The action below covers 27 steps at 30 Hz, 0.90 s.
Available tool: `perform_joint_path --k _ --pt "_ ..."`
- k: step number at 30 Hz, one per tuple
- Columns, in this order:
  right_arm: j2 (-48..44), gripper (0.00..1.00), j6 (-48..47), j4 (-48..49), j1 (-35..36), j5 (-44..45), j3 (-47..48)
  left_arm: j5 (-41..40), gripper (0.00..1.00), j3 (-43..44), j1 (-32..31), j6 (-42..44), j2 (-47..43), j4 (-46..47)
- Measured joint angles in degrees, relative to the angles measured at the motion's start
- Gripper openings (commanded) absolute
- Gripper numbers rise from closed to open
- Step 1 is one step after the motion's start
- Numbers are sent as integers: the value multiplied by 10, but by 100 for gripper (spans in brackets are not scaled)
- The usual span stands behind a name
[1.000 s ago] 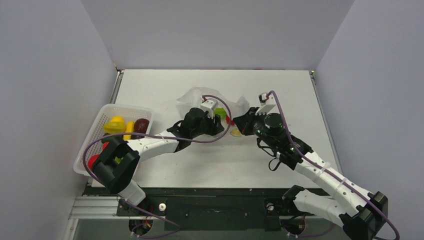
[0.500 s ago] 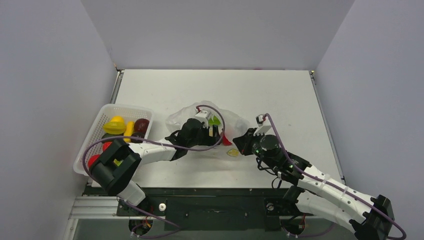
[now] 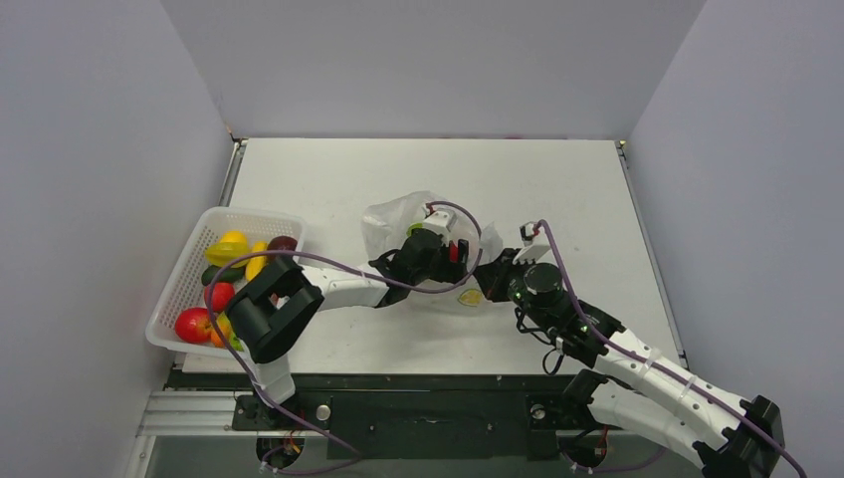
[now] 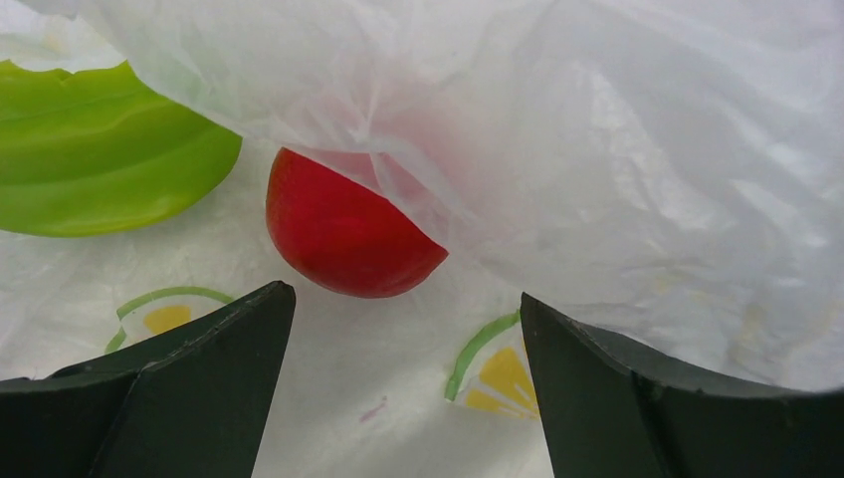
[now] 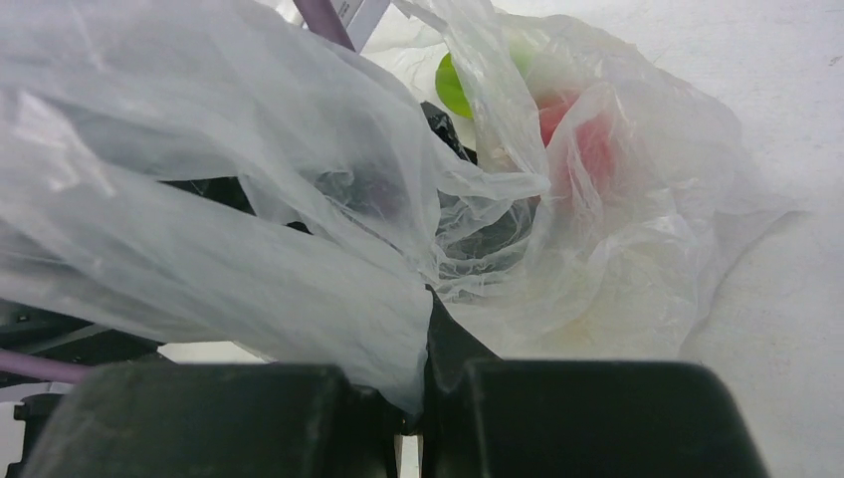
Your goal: Take the fake fruits out of the plastic bag
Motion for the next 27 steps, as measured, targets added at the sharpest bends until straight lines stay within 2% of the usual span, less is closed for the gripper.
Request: perform_joint_path --k 8,15,17,18,21,22,27 --pt "0 0 0 -10 -22 -1 0 -32 87 23 -3 1 56 2" --pt "-2 0 0 -12 -33 -2 0 -46 85 54 -3 -7 87 31" --pt "-3 0 0 -12 -35 -2 0 -51 81 62 -3 -13 95 42" --pt "-3 0 0 -12 -35 -2 0 -54 73 66 -3 -17 101 52" --pt "-3 0 0 -12 -35 -2 0 -59 61 70 -3 -22 117 76" --pt "-3 0 0 -12 -35 -2 0 -59 54 70 -3 -23 120 82" --pt "-3 0 1 -12 -35 -2 0 -59 38 70 -2 -20 124 100"
